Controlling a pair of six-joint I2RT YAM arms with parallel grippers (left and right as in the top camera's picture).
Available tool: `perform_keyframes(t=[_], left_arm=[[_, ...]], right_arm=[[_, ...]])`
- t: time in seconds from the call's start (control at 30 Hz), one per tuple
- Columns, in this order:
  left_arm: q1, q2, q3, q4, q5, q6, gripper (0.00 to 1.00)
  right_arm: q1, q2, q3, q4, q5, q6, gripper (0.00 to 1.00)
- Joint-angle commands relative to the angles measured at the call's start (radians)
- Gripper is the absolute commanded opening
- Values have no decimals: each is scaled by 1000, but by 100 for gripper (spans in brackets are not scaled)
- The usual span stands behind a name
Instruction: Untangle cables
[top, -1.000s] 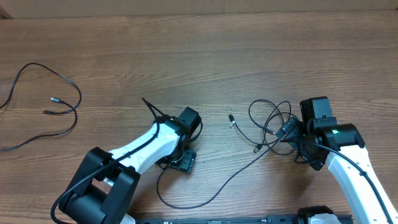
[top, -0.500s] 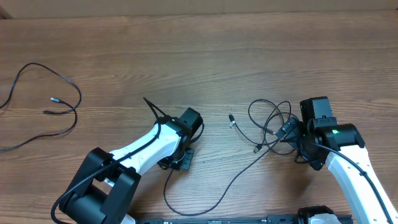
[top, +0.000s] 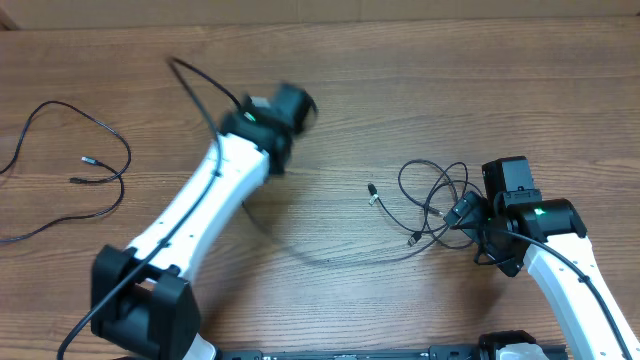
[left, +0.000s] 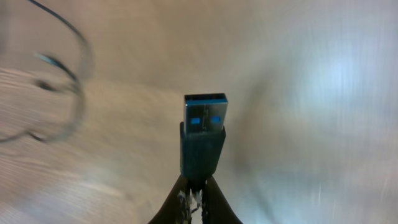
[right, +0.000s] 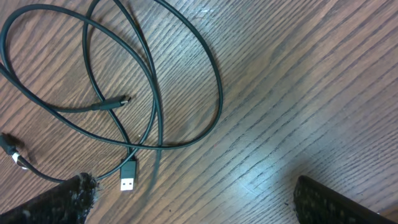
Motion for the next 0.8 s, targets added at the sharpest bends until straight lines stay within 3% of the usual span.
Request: perform_keyframes(t=[0.0, 0.07, 0.13, 0.2, 0.3, 0.37, 0.5, 0.77], left_arm=[[87, -7, 151, 1, -101, -37, 4], [125, -7, 208, 14, 2, -37, 5], [150, -7, 233, 44, 203, -28, 8], [154, -4, 231, 67, 351, 5, 17], [142, 7, 229, 66, 496, 34, 69], [111, 23, 228, 58, 576, 87, 85], [45, 55, 228, 18, 661, 202, 87], [-120, 169, 227, -86, 657, 481, 89]], right_arm=[[-4, -13, 14, 3, 8, -1, 100], [-4, -13, 14, 3, 8, -1, 100], [-4, -13, 14, 5, 8, -1, 100], [-4, -13, 14, 8, 8, 0, 100], [-4, -13, 14, 7, 7, -1, 100], [-4, -13, 14, 4, 8, -1, 100], [-4, -13, 14, 4, 8, -1, 100], [-4, -13, 14, -1, 12, 0, 100]])
